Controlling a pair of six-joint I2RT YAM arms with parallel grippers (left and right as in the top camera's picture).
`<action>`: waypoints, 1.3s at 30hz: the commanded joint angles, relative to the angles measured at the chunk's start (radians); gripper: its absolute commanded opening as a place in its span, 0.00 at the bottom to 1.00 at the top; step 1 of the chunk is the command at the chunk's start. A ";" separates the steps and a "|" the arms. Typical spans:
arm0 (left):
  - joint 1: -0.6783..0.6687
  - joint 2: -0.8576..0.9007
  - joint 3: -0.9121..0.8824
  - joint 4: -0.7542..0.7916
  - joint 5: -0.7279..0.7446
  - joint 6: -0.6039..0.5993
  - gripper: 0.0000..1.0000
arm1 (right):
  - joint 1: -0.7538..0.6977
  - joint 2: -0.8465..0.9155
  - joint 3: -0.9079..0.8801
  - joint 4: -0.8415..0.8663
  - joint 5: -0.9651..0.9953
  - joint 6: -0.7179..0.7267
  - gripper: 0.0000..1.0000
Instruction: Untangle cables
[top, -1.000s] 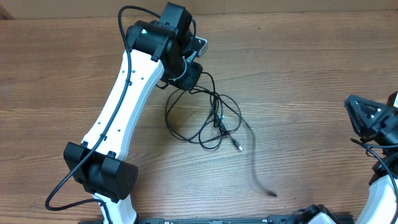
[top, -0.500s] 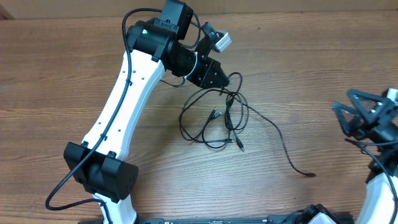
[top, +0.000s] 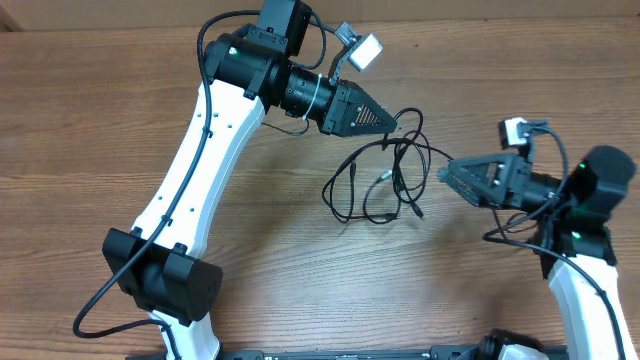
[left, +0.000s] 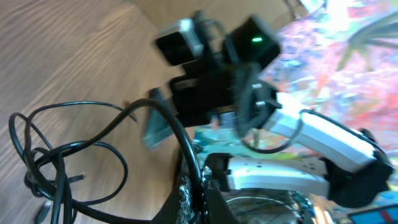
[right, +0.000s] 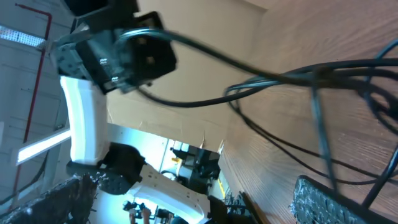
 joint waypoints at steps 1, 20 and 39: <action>-0.005 0.001 0.003 0.004 0.105 0.017 0.04 | 0.047 0.067 -0.020 0.004 0.043 -0.073 1.00; -0.011 0.001 0.003 0.033 0.085 0.018 0.04 | 0.196 0.186 -0.024 -0.021 0.061 -0.230 0.94; -0.011 0.002 0.002 -0.188 -0.761 -0.035 1.00 | 0.223 0.186 -0.023 0.700 0.027 0.357 0.04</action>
